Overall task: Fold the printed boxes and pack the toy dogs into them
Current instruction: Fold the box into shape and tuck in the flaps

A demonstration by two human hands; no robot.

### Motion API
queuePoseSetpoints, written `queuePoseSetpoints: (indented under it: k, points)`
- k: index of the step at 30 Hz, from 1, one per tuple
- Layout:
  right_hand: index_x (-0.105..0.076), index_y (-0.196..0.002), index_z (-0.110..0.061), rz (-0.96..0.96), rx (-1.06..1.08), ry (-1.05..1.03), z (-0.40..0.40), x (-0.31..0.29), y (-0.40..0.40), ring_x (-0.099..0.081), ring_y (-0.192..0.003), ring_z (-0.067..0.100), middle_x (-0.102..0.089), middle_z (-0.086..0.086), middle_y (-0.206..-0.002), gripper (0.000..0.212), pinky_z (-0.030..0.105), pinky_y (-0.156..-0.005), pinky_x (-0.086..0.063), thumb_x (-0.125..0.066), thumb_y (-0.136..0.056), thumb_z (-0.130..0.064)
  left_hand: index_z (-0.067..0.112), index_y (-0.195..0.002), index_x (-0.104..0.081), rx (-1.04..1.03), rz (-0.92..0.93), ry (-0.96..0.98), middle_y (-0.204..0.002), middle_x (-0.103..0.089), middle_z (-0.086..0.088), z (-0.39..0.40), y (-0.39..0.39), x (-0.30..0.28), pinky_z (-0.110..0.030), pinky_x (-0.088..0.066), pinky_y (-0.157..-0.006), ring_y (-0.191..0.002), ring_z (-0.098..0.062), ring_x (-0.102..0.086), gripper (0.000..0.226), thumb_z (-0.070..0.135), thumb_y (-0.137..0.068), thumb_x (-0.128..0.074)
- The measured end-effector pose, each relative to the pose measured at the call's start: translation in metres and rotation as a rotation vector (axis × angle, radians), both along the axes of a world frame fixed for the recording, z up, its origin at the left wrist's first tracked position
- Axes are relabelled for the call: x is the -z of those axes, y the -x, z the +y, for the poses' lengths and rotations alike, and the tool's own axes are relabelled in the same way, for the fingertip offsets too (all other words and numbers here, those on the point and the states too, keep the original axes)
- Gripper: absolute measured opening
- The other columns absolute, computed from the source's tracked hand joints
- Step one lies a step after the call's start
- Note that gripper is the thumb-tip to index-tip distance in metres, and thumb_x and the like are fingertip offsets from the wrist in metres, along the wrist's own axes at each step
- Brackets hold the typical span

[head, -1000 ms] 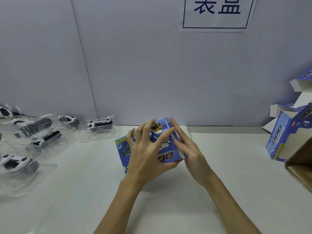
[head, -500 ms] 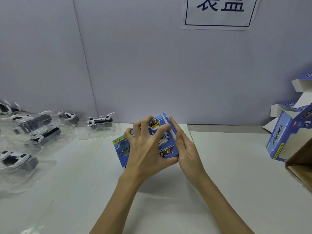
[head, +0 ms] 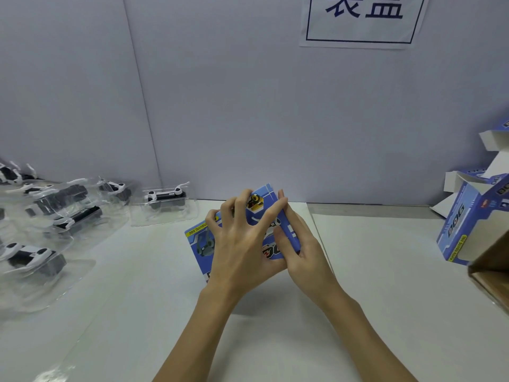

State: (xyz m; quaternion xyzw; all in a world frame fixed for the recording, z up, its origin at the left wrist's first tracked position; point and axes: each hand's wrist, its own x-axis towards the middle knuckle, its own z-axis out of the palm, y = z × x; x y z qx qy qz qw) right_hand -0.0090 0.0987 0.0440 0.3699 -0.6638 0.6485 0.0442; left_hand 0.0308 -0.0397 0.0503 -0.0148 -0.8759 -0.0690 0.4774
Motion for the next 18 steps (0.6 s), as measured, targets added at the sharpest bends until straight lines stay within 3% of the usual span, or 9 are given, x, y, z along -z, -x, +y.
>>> queuePoseSetpoints:
  k: [5,9,13,16,18]
  points:
    - [-0.039,-0.157,-0.030,0.010,0.040,-0.041,-0.001,0.001,0.000,-0.053,-0.136,0.009,-0.051,-0.009,-0.146,0.050,0.024,-0.096,-0.056,-0.047,-0.109,-0.020,0.035,-0.151,-0.046,0.015,0.032,-0.006,-0.151,-0.046,-0.009,-0.001,0.000,0.001,-0.058,-0.035,-0.101,-0.131,-0.031,-0.047,0.085,0.067,-0.074,-0.066]
    - [-0.041,-0.157,-0.025,-0.024,0.060,-0.043,-0.002,0.002,0.000,-0.057,-0.131,0.010,-0.049,-0.003,-0.142,0.052,0.020,-0.091,-0.056,-0.045,-0.106,-0.032,0.029,-0.151,-0.052,0.038,0.023,-0.025,-0.154,-0.045,-0.010,-0.001,0.001,0.003,-0.061,-0.035,-0.104,-0.134,-0.032,-0.047,0.085,0.064,-0.075,-0.067]
    - [-0.029,-0.160,-0.039,-0.009,0.047,-0.089,-0.001,0.009,0.004,-0.052,-0.133,0.000,-0.043,-0.009,-0.146,0.053,0.018,-0.097,-0.052,-0.041,-0.108,-0.034,0.032,-0.153,-0.049,0.073,0.001,-0.012,-0.159,-0.041,-0.009,-0.002,0.005,0.006,-0.064,-0.027,-0.113,-0.143,-0.032,-0.041,0.083,0.060,-0.078,-0.066]
    - [-0.028,-0.154,-0.049,-0.055,0.012,-0.085,-0.002,0.018,0.009,-0.055,-0.131,-0.001,-0.047,-0.009,-0.150,0.061,0.020,-0.097,-0.054,-0.056,-0.105,-0.025,0.033,-0.154,-0.049,0.064,-0.025,0.070,-0.161,-0.040,-0.009,-0.010,0.011,0.012,-0.067,-0.024,-0.114,-0.148,-0.032,-0.039,0.081,0.060,-0.080,-0.067]
    - [-0.031,-0.153,-0.053,-0.056,0.030,-0.073,-0.003,0.023,0.011,-0.057,-0.131,0.004,-0.052,-0.016,-0.146,0.064,0.024,-0.097,-0.056,-0.062,-0.102,-0.029,0.031,-0.154,-0.049,0.062,-0.007,0.067,-0.162,-0.039,-0.009,-0.016,0.014,0.015,-0.067,-0.022,-0.117,-0.150,-0.032,-0.037,0.080,0.061,-0.081,-0.066]
